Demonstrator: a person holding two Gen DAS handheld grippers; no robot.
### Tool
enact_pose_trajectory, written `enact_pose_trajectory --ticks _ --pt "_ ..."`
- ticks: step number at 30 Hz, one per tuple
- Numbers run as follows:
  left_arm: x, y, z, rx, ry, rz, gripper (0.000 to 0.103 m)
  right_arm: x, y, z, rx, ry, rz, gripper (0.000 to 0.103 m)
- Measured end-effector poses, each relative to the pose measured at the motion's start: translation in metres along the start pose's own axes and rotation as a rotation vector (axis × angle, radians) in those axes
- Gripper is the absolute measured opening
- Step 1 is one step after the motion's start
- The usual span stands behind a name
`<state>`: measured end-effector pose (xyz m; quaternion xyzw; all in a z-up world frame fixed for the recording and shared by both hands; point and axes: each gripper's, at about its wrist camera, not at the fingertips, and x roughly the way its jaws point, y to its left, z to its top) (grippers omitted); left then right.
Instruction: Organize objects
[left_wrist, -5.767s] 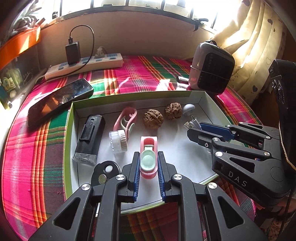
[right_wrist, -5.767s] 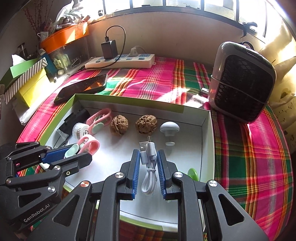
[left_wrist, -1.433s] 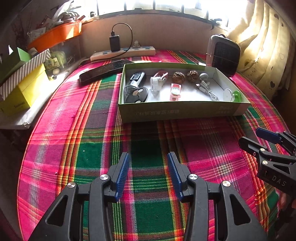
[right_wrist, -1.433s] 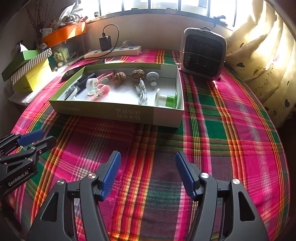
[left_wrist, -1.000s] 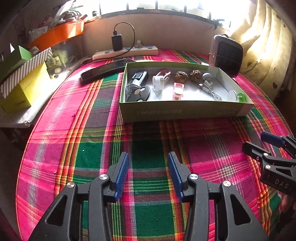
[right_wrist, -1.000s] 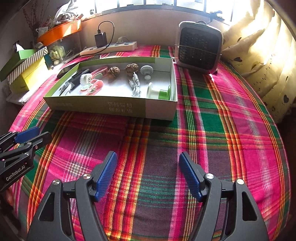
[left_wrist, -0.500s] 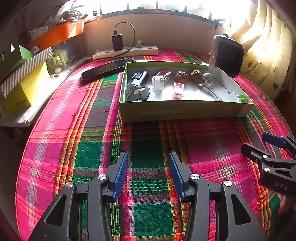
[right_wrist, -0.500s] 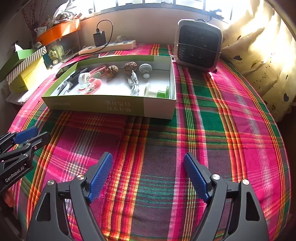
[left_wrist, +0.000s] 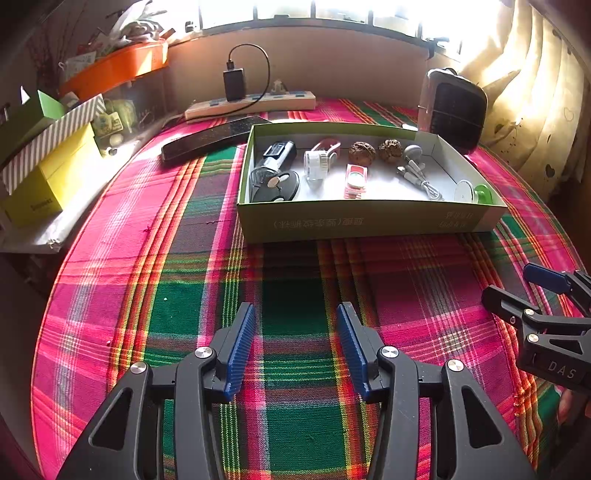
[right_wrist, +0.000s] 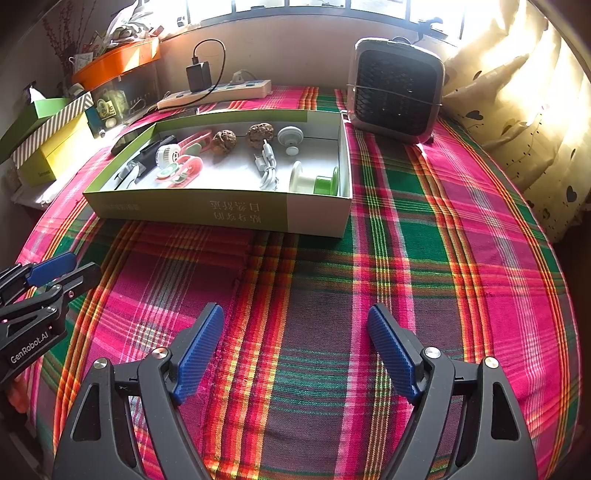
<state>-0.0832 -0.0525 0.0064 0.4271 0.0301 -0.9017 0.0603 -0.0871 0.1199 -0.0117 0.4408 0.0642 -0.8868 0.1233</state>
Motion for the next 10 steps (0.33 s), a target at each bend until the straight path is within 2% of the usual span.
enact_pose_trajectory --ticks 10 --pt "0.0000 0.0004 -0.0001 0.000 0.000 -0.001 0.045 -0.0003 0.0001 -0.0002 0.000 0.000 0.000 0.081"
